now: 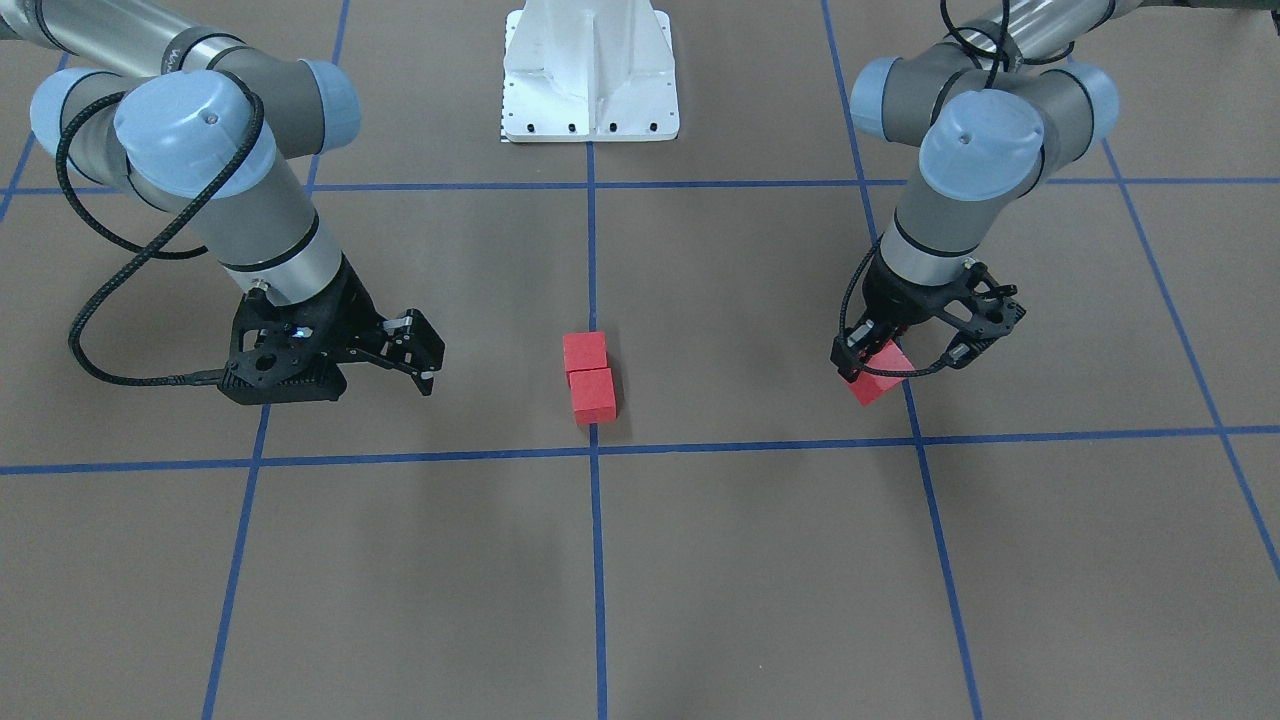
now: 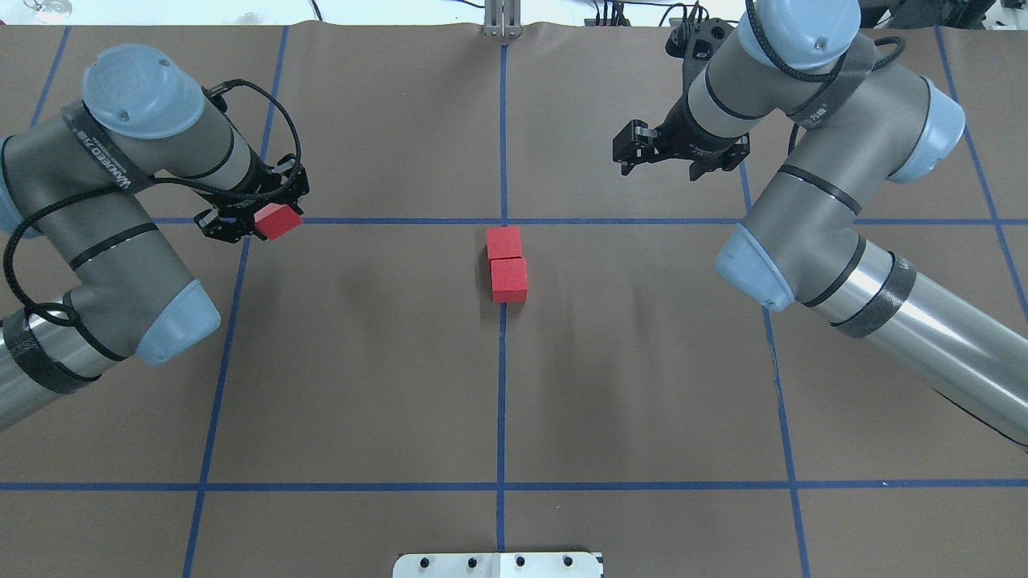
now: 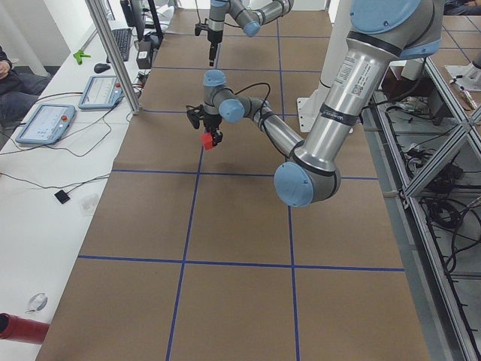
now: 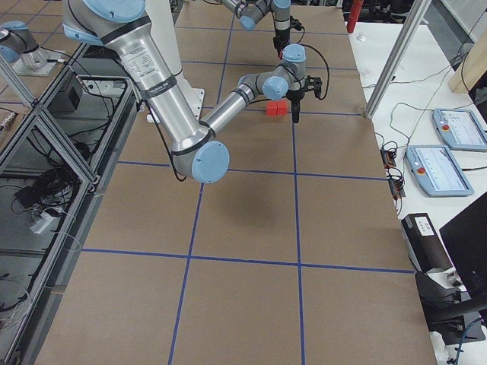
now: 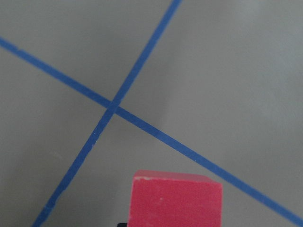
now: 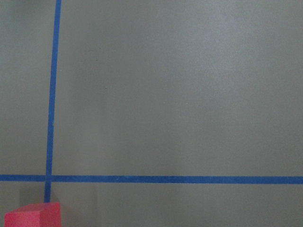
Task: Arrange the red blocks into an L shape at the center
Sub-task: 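Carry the red cube with the left gripper toward the two-cube pair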
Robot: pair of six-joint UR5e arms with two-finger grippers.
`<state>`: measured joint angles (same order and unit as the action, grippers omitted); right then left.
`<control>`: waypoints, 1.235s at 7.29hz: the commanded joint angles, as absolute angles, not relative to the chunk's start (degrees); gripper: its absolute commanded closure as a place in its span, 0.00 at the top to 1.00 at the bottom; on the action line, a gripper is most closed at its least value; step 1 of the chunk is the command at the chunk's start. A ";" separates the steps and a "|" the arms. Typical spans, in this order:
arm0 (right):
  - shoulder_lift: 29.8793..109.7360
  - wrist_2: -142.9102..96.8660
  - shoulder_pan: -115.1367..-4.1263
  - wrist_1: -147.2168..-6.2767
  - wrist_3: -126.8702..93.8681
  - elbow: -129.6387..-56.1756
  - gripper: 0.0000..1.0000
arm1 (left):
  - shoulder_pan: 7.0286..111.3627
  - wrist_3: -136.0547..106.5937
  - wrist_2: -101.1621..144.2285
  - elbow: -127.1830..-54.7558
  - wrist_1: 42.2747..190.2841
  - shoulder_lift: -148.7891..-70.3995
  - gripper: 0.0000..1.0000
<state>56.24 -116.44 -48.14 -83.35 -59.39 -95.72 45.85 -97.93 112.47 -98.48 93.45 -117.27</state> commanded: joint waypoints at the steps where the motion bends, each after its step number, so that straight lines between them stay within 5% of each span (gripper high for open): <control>1: 56.51 -116.89 -48.78 -83.32 -55.74 -95.80 0.99 | 44.39 -113.23 108.30 -96.34 84.79 -123.79 0.00; 9: 67.23 -120.94 -51.59 -71.98 -40.78 -95.80 0.99 | 41.48 -141.21 107.05 -76.57 77.43 -141.32 0.00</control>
